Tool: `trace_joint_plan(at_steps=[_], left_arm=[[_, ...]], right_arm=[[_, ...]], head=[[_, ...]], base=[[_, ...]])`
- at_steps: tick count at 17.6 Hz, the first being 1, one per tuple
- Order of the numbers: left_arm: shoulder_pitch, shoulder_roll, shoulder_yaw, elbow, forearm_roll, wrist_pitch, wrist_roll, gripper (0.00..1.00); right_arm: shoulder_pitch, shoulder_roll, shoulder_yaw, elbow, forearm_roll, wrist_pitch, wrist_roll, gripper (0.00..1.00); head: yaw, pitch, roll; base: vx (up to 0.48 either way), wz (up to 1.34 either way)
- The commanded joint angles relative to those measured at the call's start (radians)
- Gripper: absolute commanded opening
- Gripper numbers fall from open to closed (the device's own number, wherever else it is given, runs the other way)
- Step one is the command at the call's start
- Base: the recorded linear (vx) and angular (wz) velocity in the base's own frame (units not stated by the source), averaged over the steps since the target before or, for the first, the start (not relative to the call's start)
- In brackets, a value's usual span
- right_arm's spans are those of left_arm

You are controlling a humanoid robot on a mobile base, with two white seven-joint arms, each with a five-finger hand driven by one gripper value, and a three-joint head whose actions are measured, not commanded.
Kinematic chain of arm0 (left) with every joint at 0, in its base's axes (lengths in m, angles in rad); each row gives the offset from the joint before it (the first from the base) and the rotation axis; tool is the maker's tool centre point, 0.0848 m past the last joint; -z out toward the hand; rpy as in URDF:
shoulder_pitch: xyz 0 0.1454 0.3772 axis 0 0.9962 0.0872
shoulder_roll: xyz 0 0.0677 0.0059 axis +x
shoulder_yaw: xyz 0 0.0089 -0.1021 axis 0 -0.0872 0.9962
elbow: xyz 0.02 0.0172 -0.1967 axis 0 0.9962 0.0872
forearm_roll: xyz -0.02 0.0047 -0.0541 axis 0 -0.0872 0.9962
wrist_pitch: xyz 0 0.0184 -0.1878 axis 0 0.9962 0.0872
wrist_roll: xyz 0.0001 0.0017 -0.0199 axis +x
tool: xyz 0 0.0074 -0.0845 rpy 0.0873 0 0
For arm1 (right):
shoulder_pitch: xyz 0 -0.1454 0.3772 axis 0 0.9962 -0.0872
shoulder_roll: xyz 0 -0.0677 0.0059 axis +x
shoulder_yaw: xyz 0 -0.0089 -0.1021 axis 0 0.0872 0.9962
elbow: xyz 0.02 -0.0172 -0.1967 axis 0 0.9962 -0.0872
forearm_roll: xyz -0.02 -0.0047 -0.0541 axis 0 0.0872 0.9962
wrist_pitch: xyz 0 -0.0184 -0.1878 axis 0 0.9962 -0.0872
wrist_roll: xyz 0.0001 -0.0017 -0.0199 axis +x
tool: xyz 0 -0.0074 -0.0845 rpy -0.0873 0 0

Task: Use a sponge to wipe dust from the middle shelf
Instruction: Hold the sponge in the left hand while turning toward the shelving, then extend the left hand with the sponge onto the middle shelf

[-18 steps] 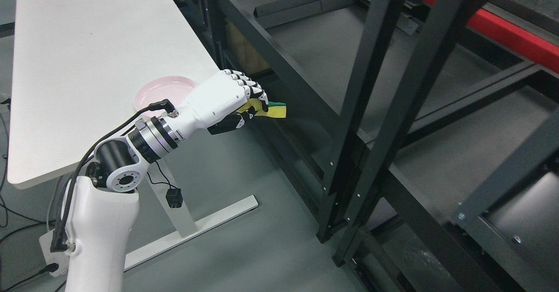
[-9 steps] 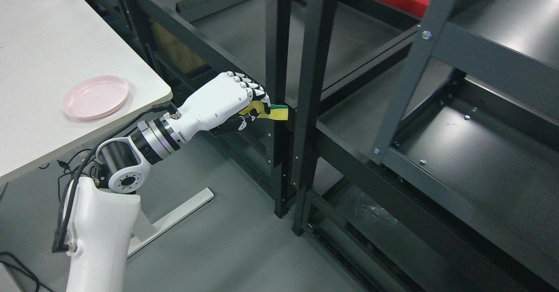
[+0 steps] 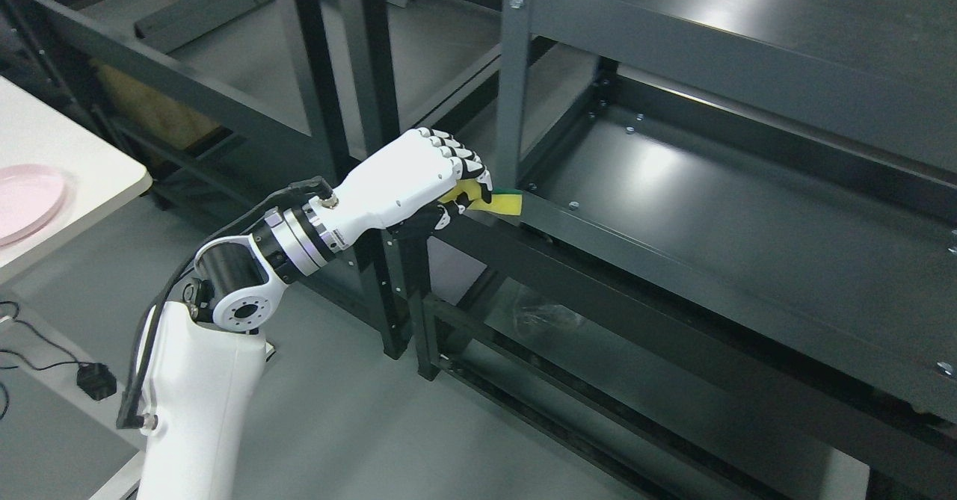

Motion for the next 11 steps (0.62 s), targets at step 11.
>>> trace_joint_plan(at_steps=[11], left_arm=[[-0.346,-0.036,-0.448,0.008,0.169,0.001,0.012,0.01]], right_arm=[[0.0,-0.017,0.0,-0.017,0.0,0.001,0.0,1.0]], head=[[0.0,0.0,0.0]], base=[[-0.11,-0.63]])
